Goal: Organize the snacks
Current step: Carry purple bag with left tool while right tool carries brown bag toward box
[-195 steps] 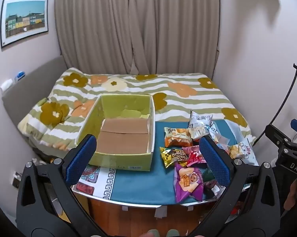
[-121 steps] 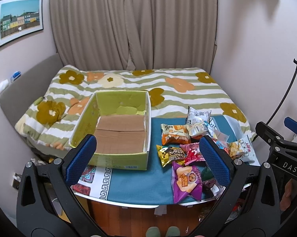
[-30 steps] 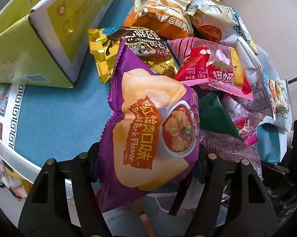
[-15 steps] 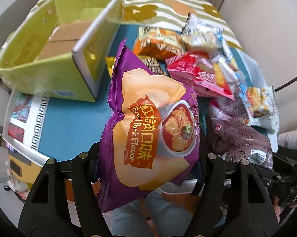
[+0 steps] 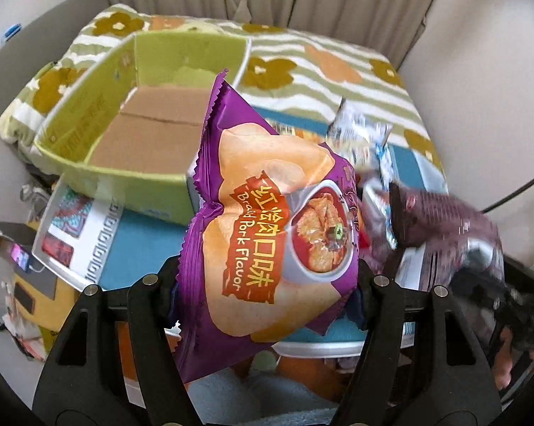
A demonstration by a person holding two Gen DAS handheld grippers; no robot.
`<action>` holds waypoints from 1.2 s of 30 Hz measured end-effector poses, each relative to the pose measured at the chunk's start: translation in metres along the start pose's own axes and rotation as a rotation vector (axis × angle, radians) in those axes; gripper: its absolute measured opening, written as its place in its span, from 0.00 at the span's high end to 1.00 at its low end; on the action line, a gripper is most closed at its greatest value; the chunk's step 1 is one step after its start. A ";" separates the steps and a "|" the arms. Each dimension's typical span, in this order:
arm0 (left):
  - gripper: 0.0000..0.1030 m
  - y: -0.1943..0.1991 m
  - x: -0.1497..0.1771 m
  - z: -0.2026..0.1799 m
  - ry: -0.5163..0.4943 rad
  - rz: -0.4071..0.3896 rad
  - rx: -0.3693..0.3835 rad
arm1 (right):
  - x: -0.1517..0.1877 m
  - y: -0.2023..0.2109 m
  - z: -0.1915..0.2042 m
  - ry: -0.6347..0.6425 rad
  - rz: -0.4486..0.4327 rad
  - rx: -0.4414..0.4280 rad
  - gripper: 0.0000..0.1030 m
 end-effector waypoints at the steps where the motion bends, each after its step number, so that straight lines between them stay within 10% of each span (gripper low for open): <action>1: 0.37 0.002 -0.007 0.002 -0.003 -0.007 0.000 | -0.012 -0.002 0.002 0.014 -0.019 0.009 0.34; 13: 0.37 -0.014 -0.112 0.056 -0.025 -0.085 0.003 | -0.114 -0.045 0.053 0.111 -0.128 0.054 0.34; 31: 0.36 -0.186 -0.231 0.186 -0.117 0.078 0.053 | -0.199 -0.214 0.101 0.026 -0.100 0.210 0.34; 36: 0.07 -0.234 -0.227 0.206 -0.160 0.144 0.028 | -0.201 -0.251 0.097 0.012 -0.067 0.276 0.33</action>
Point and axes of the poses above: each gripper's, at about its wrist camera, not at the fingertips, and y roughly against the way its jaws point, z to its left, x to its underside, the point moved 8 cm from there along -y, roughly the way its jaws point, and after that the axes turned 12 degrees about -z, right-handed, at the moved point
